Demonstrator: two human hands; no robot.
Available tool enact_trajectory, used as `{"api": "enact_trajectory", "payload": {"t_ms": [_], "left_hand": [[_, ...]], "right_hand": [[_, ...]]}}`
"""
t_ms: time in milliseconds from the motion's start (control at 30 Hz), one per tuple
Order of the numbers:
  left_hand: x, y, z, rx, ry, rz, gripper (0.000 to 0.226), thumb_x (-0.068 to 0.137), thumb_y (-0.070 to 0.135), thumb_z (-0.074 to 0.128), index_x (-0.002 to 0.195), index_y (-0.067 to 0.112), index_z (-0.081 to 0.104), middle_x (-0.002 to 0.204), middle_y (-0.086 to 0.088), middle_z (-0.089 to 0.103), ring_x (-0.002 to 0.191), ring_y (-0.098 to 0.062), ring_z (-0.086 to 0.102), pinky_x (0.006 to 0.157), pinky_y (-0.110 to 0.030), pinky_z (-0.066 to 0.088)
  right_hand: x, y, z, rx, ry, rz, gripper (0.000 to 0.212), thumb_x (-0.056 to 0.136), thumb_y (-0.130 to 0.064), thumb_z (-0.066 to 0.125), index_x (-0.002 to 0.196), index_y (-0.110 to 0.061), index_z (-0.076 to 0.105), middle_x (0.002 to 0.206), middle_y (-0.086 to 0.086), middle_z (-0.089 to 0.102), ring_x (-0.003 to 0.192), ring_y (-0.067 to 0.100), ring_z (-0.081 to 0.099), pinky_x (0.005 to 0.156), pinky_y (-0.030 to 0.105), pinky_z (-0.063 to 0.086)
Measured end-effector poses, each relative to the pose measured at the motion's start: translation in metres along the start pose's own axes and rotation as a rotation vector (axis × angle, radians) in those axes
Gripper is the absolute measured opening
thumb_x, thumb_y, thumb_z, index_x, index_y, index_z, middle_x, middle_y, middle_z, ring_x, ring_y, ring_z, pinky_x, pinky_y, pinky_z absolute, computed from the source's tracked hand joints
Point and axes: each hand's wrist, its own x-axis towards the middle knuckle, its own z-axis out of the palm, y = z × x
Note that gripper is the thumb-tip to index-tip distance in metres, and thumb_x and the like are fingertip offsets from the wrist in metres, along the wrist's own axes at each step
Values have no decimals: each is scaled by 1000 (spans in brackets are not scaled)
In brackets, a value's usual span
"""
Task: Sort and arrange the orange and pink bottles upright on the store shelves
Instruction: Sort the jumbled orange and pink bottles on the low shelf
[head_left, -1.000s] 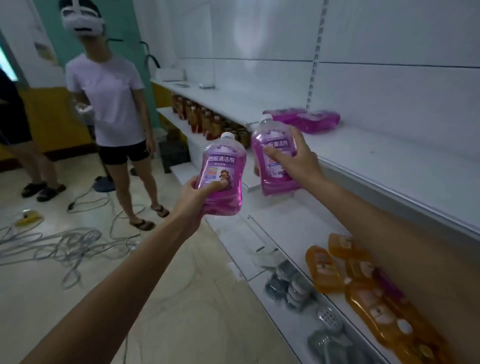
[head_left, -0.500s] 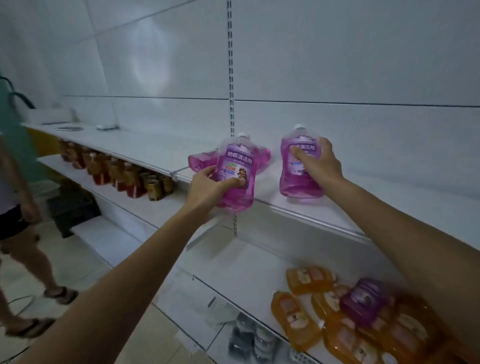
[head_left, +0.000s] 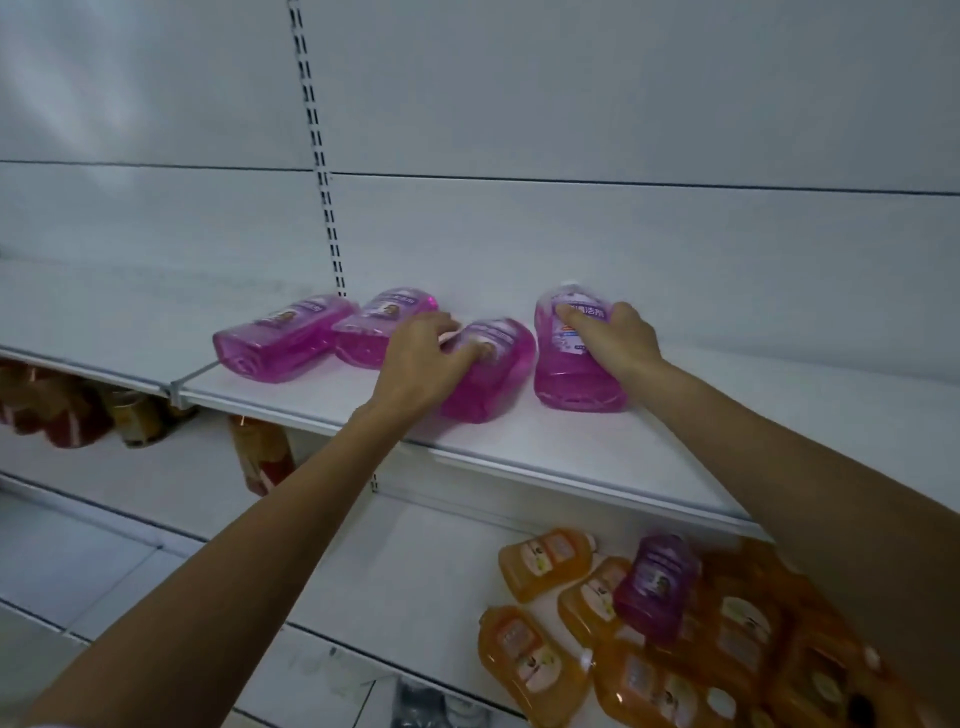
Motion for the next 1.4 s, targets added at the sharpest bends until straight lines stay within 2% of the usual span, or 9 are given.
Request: {"api": "enact_trajectory", "payload": {"t_ms": [67,200,300,433,533,633,767,900,1400], "left_hand": [[5,-5,-4,161,25,192,28,89,14,56,113,4,66,116,-12,65,112,-26,56,97,-27,36],[5,-13,-10,426,-190,570,56,81,53,44,114,13,67,120,-7,65,111,-24,58,93,-28,39],[15,-25,-12,560,-270,600,68,74,63,40,118,16,64,120,-4,63,108,-25,59,88,-36,46],[33,-35,-11,572,-279,560,72,69,60,35,117,13,62,120,-7,62,109,-29,57,91,-40,45],[40,-37,-9,555,-305,536,79,63,61,30,120,13,58,124,-8,59,116,-29,52,100,-42,39],[40,-34,-8,526,-296,596,78,64,62,32,120,13,58,124,-8,59,116,-28,52,99,-39,36],[38,-22,-4,377,-263,702,64,73,51,41,117,11,62,121,-11,62,111,-31,56,91,-41,43],[30,6,14,213,-300,755,55,77,37,49,125,12,58,134,-12,53,124,-30,47,102,-40,35],[-89,131,106,-114,-577,993,53,79,33,45,127,13,56,133,-7,54,125,-25,44,103,-34,32]], "right_hand": [[7,-4,8,-56,3,22,53,86,-50,56,120,-9,55,116,13,60,109,31,56,89,36,48],[22,-19,32,-246,-28,-18,34,90,-24,45,117,-7,56,123,17,56,118,35,47,82,32,39],[30,-28,47,-301,-35,-44,15,85,-18,45,82,-9,57,99,14,60,99,32,52,71,29,34],[31,-33,59,-222,15,-30,20,83,-17,48,88,-5,63,90,11,62,91,29,57,63,28,37],[31,-31,62,-111,138,-43,36,87,-26,52,118,-9,60,121,14,58,116,29,52,89,32,44],[24,-28,58,33,297,-74,52,91,-30,51,138,-10,45,144,9,43,134,23,38,108,33,32],[14,-29,38,-13,381,-146,51,92,-26,51,140,-11,43,147,4,42,137,19,35,110,29,28],[-6,-13,-10,-227,473,-155,55,91,-25,53,143,-13,39,147,4,41,137,20,34,109,29,28],[-160,95,-198,-413,803,143,58,89,-24,55,142,-9,37,142,13,42,131,26,38,105,37,34]]}}
